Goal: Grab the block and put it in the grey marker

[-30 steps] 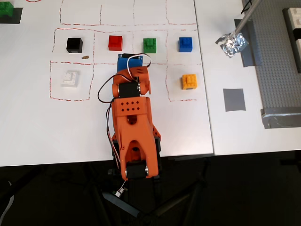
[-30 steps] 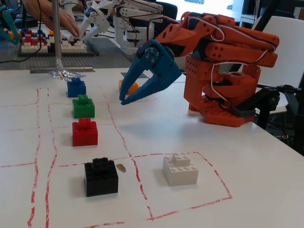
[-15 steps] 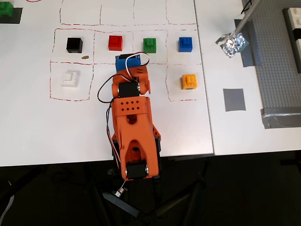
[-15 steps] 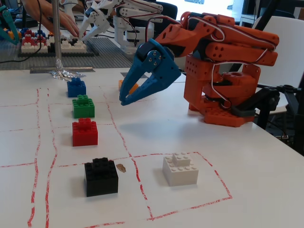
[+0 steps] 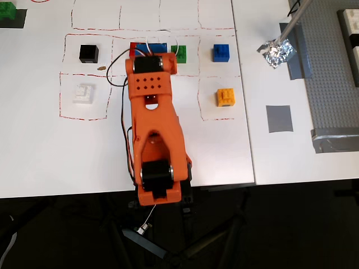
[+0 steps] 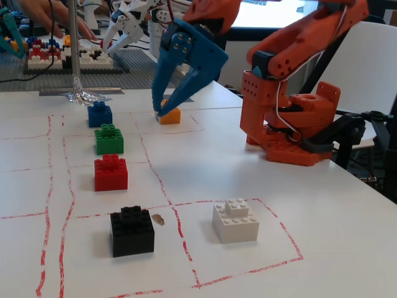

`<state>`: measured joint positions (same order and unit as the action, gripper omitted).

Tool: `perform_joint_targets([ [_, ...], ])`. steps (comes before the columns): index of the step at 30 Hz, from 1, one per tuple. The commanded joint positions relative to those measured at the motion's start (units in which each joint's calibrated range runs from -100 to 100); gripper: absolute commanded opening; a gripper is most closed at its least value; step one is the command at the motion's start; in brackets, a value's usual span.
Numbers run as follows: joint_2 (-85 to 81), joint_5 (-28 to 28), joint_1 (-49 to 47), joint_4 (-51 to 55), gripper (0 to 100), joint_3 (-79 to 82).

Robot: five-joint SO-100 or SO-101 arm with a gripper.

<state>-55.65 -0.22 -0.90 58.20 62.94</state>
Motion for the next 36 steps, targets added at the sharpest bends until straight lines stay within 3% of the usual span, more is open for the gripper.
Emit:
perform_joint_targets([
  [1,5.03,2.39,3.06,1.80,1,-10.36],
  [24,45.27,18.32,28.82,14.21,0,-49.16],
  [32,54.06,24.13,33.50,18.21,0,-61.85],
  [36,57.07,25.98,33.58,19.68,6,-66.75],
])
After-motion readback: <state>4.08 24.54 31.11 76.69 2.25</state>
